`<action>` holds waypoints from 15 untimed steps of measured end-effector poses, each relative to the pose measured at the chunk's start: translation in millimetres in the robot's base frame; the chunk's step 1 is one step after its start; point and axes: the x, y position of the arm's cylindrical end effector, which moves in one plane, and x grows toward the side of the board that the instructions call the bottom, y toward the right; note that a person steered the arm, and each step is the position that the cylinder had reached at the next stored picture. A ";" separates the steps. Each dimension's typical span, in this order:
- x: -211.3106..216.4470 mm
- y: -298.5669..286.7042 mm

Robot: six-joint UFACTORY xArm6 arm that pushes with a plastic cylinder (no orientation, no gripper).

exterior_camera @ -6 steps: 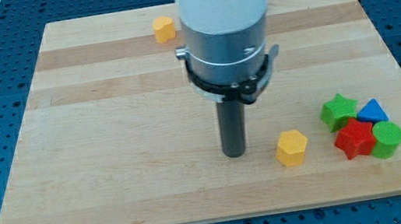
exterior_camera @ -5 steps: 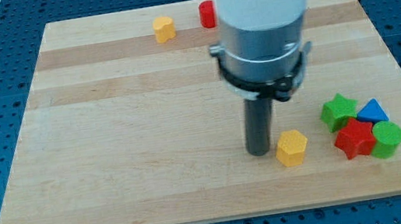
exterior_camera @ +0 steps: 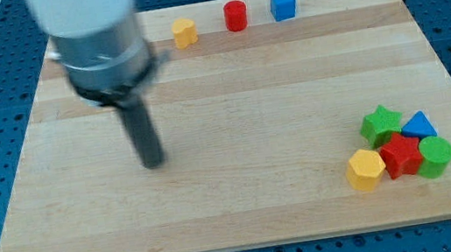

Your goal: Move the heart into the group of blocks at the bottom right of the board

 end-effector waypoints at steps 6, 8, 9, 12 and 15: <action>-194.1 106.3; -145.3 126.4; -169.3 98.4; -75.8 253.5; -124.3 260.0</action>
